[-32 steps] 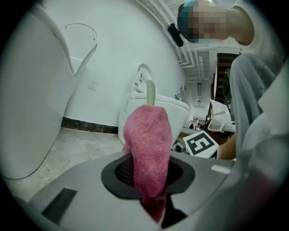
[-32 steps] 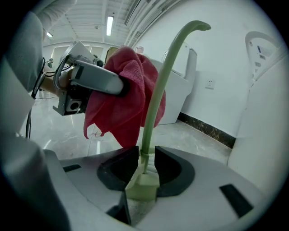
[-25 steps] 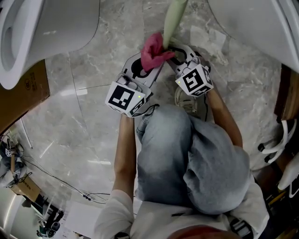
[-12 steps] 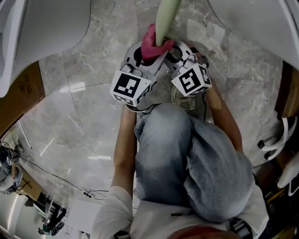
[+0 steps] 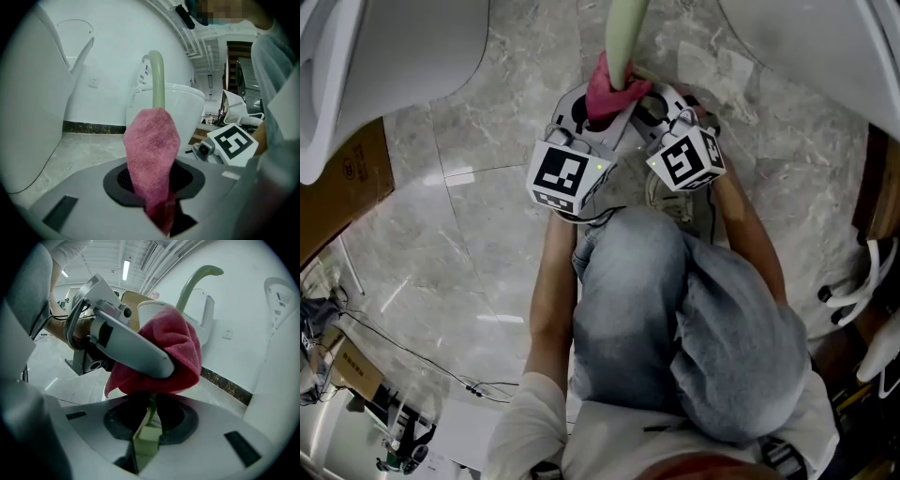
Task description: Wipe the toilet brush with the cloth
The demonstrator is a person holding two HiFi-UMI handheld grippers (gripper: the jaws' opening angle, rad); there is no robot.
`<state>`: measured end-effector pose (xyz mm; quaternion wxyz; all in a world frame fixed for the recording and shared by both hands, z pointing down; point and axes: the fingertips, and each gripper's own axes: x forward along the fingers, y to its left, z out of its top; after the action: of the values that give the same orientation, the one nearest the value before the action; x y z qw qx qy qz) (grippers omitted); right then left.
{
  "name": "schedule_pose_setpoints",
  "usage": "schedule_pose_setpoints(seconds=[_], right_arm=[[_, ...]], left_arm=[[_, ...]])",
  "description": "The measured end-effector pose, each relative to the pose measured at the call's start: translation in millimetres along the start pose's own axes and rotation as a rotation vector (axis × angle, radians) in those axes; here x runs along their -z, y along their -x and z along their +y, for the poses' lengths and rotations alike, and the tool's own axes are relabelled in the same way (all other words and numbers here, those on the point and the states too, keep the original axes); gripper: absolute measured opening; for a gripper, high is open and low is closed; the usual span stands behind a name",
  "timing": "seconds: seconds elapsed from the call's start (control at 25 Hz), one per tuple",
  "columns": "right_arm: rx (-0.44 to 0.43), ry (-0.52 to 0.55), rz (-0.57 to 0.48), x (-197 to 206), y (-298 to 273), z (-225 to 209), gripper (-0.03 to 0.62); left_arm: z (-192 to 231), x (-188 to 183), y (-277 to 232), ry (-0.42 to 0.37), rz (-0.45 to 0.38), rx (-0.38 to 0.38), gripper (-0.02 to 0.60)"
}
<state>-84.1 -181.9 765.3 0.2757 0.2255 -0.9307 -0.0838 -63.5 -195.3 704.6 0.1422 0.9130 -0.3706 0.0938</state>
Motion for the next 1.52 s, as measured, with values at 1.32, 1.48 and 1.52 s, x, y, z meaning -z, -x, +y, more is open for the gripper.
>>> schedule_pose_setpoints(seconds=[1.32,1.48,1.52], right_arm=[[-0.015,-0.007,0.028,2,0,1,0.060],[-0.016,-0.005,0.027,1,0,0,0.060],[-0.016,-0.005,0.027,1,0,0,0.060]], left_arm=[[-6,-164,31,-0.071,-0.154,-0.004,0.135],[-6,-184,30,-0.068,-0.180,0.000,0.146],[-5,-189,29,-0.068,-0.186,-0.001,0.147]])
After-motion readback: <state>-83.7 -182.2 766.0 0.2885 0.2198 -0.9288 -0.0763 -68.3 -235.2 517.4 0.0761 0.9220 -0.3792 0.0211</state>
